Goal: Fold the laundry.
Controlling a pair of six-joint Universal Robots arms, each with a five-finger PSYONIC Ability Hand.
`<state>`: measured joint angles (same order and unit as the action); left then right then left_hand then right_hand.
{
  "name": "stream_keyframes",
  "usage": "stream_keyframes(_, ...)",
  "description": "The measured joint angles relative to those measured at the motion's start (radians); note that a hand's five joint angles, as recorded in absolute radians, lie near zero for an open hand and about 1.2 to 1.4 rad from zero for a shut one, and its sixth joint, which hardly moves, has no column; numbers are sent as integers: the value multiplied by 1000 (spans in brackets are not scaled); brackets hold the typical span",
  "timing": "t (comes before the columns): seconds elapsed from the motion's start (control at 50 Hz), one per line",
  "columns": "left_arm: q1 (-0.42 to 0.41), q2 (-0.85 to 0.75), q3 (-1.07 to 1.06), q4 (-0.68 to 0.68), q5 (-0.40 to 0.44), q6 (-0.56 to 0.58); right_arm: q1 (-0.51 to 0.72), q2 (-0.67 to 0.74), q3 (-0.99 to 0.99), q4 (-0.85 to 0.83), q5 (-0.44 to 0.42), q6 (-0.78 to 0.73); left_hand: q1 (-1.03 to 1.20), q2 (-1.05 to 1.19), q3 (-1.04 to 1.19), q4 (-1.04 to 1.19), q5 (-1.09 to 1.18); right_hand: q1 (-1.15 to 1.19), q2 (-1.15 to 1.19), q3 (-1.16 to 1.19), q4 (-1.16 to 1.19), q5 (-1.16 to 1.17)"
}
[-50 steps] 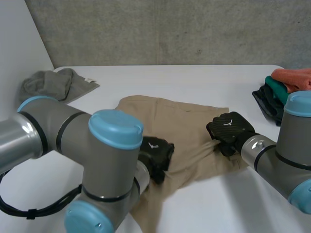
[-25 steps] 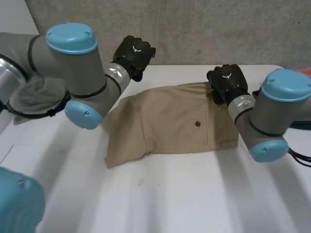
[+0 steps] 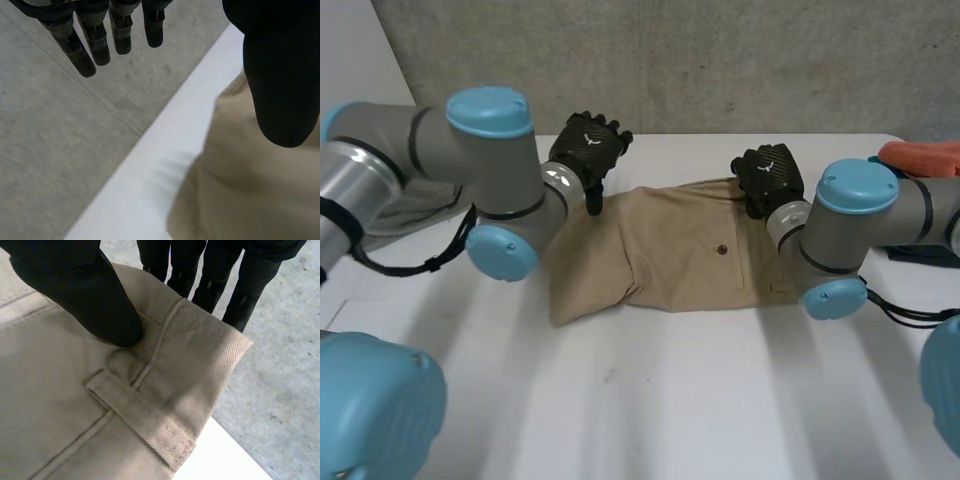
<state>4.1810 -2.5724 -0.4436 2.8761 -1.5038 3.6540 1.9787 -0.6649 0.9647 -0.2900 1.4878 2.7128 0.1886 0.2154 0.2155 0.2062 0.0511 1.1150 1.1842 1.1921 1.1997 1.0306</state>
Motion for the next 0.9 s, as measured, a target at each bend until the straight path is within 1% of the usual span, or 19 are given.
stream_keyframes(0.08, 25, 5, -6, -73, 48, -31, 2, -38, 51, -9, -29, 7, 0, 0, 0, 0, 0, 0, 0, 0, 0, 0)
stream_keyframes(0.14, 39, -24, 30, -117, 70, -35, 3, -48, 64, -4, -36, 13, 0, 0, 0, 0, 0, 0, 0, 0, 0, 0)
stream_keyframes(0.18, 51, -78, 97, -171, 84, -32, 4, -53, 69, 6, -39, 21, 1, 0, 0, 0, 0, 0, 0, 0, 0, 0)
stream_keyframes(0.26, 61, -182, 232, -250, 87, -19, 3, -62, 76, 39, -40, 56, 4, 1, 1, 2, 0, 0, 0, 0, 0, 0)
stream_keyframes(0.28, 61, -182, 232, -250, 87, -19, 3, -62, 76, 39, -40, 56, 4, 1, 1, 2, 0, 0, 0, 0, 0, 0)
stream_keyframes(0.36, 65, -273, 355, -295, 79, -6, -1, -87, 97, 59, -46, 97, 6, 3, 3, 3, 4, 0, 0, 0, 0, 0)
stream_keyframes(0.48, 65, -341, 445, -301, 72, 25, -14, -151, 145, 57, -79, 144, 111, 70, 68, 85, 46, 0, 0, 0, 0, 0)
stream_keyframes(0.5, 65, -351, 456, -299, 69, 40, -17, -161, 151, 55, -87, 150, 184, 144, 133, 148, 120, 0, 0, 0, 0, 0)
stream_keyframes(0.52, 64, -355, 459, -299, 68, 46, -18, -165, 153, 54, -91, 152, 184, 144, 133, 148, 120, 0, 0, 0, 0, 0)
stream_keyframes(0.54, 65, -365, 470, -296, 62, 72, -21, -172, 158, 50, -100, 156, 380, 311, 309, 324, 298, 0, 0, 0, 0, 0)
stream_keyframes(0.56, 65, -369, 474, -293, 58, 85, -22, -173, 158, 49, -103, 157, 380, 311, 309, 324, 298, 0, 0, 0, 0, 0)
stream_keyframes(0.58, 66, -373, 477, -288, 49, 104, -23, -171, 156, 48, -107, 158, 679, 603, 600, 616, 576, 0, 0, 0, 0, 0)
stream_keyframes(0.6, 67, -374, 479, -282, 42, 114, -24, -168, 153, 47, -108, 157, 824, 773, 768, 764, 719, 0, 0, 0, 0, 0)
stream_keyframes(0.62, 69, -375, 479, -271, 32, 126, -25, -162, 147, 46, -109, 156, 873, 808, 803, 818, 772, 0, 0, 0, 0, 0)
stream_keyframes(0.64, 72, -371, 479, -249, 14, 141, -26, -151, 135, 44, -108, 155, 972, 940, 932, 944, 896, 0, 0, 0, 0, 0)
stream_keyframes(0.72, 79, -342, 459, -136, -35, 169, -27, -95, 72, 43, -95, 142, 973, 979, 970, 988, 929, 0, 0, 0, 0, 0)
stream_keyframes(0.76, 82, -320, 441, -69, -41, 175, -26, -62, 32, 43, -79, 134, 973, 979, 970, 988, 931, 0, 0, 0, 0, 0)
stream_keyframes(0.82, 85, -283, 407, 44, -18, 178, -24, 6, -57, 45, -37, 112, 975, 979, 970, 988, 941, 0, 0, 0, 0, 0)
stream_keyframes(0.9, 88, -268, 391, 123, 25, 179, -19, 71, -147, 46, 9, 84, 975, 979, 970, 988, 942, 0, 0, 0, 0, 0)
